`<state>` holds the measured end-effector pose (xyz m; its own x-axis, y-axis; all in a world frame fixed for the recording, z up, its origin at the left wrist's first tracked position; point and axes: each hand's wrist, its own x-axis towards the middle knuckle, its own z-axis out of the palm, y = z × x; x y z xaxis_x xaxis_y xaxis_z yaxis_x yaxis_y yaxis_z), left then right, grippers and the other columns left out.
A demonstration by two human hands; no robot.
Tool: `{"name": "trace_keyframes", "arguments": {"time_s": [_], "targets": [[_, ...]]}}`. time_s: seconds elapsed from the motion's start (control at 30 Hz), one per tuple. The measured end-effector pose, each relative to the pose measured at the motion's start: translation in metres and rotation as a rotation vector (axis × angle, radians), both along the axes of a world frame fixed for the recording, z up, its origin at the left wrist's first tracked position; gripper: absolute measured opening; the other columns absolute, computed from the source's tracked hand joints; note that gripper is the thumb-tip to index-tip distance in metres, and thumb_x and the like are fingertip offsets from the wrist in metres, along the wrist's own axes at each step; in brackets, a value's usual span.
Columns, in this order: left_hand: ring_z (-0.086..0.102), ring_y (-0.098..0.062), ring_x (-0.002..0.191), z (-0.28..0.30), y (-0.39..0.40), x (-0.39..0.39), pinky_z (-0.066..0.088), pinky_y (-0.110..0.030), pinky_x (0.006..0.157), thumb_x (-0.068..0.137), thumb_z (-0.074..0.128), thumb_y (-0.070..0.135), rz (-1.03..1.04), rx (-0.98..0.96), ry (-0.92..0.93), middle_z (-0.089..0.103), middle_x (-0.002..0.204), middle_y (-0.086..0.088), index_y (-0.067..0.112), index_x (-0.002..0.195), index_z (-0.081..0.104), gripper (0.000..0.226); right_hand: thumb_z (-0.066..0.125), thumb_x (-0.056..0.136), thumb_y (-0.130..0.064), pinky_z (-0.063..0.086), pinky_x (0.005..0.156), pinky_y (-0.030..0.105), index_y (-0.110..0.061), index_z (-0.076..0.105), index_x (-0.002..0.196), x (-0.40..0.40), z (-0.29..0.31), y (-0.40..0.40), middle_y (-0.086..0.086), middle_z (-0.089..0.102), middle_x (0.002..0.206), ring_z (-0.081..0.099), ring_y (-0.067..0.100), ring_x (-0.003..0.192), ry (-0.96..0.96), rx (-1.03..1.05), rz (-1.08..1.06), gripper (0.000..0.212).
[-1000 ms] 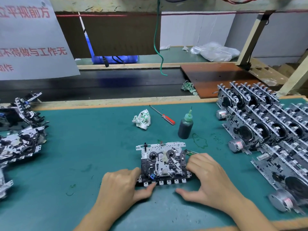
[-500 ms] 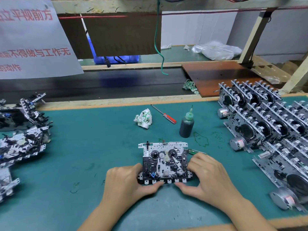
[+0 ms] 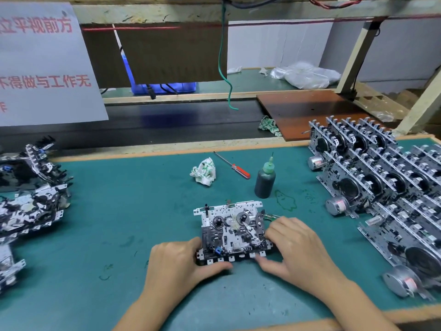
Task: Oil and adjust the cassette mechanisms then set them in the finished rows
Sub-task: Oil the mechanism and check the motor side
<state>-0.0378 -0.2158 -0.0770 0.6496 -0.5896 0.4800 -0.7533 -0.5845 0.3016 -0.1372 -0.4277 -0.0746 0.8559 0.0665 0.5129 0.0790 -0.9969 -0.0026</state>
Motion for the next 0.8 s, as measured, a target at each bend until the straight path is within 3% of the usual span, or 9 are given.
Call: {"name": "trace_keyframes", "arguments": {"time_s": [0.37, 0.57, 0.7, 0.8], "targets": [[0.04, -0.02, 0.027, 0.0, 0.0, -0.001, 0.028, -0.019, 0.032, 0.061, 0.041, 0.083, 0.042, 0.028, 0.012, 0.036, 0.029, -0.002, 0.018, 0.042, 0.046, 0.069, 0.049, 0.074, -0.064, 0.039, 0.065, 0.025, -0.017, 0.059, 0.063, 0.001, 0.001, 0.0, -0.008, 0.056, 0.065, 0.056, 0.017, 0.067, 0.055, -0.002, -0.013, 0.049], [0.038, -0.022, 0.026, 0.001, 0.0, -0.001, 0.027, -0.018, 0.033, 0.06, 0.044, 0.081, 0.063, 0.002, -0.004, 0.035, 0.029, -0.004, 0.02, 0.043, 0.035, 0.063, 0.07, 0.077, -0.049, 0.042, 0.065, 0.023, -0.016, 0.063, 0.079, 0.003, 0.006, -0.014, -0.007, 0.058, 0.074, 0.056, 0.016, 0.072, 0.173, 0.084, 0.091, 0.034], [0.037, -0.022, 0.027, 0.0, 0.0, 0.0, 0.027, -0.021, 0.032, 0.069, 0.032, 0.086, 0.069, -0.016, -0.022, 0.034, 0.03, -0.004, 0.023, 0.053, 0.023, 0.067, 0.071, 0.076, -0.049, 0.038, 0.062, 0.022, -0.018, 0.062, 0.073, 0.008, 0.009, -0.014, -0.009, 0.056, 0.069, 0.055, 0.015, 0.066, 0.152, 0.051, 0.107, 0.032], [0.039, -0.022, 0.027, -0.003, 0.0, 0.0, 0.026, -0.022, 0.031, 0.063, 0.039, 0.084, 0.084, 0.005, -0.022, 0.035, 0.03, -0.004, 0.023, 0.05, 0.025, 0.064, 0.058, 0.079, -0.057, 0.039, 0.063, 0.023, -0.02, 0.062, 0.072, 0.009, 0.011, -0.016, -0.01, 0.056, 0.069, 0.054, 0.014, 0.066, 0.149, 0.059, 0.119, 0.038]]}}
